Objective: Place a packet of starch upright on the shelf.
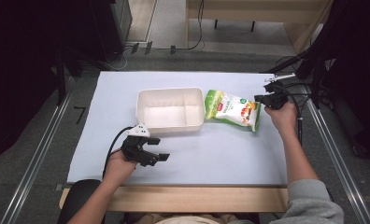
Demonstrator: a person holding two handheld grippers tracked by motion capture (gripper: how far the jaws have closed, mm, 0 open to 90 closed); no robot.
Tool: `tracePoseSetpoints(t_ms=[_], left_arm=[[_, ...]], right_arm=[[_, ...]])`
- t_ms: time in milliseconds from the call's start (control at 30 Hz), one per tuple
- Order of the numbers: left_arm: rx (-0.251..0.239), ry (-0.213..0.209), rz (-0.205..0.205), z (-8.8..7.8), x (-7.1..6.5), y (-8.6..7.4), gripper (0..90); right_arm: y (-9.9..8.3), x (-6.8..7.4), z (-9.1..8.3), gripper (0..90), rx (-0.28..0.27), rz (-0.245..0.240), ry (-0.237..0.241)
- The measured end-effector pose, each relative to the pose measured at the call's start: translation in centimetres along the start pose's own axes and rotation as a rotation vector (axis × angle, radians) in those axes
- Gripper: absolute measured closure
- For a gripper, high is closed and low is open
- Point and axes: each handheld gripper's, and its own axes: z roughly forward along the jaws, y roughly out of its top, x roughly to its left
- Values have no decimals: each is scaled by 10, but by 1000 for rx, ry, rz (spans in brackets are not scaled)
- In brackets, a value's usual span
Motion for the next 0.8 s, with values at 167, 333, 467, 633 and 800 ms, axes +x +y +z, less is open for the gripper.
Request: tracePoseSetpoints(t_ms=[167,333,467,633,800], left_arm=[[3,5,-4,-1,1,-1,235],[7,8,-4,0,-1,-1,235],[6,9,-2,-1,-1,-1,236],[-5,7,-8,-3,0,-1,235],[-6,-1,-1,-2,0,0,235]], right_arm=[[1,-9,19,900,19,46,17],[-4,-7,31,900,43,35,-2],[-11,-3,37,900,92,-3,-18],[-17,-3,30,900,92,0,-18],[-29,-4,18,900,101,16,6]])
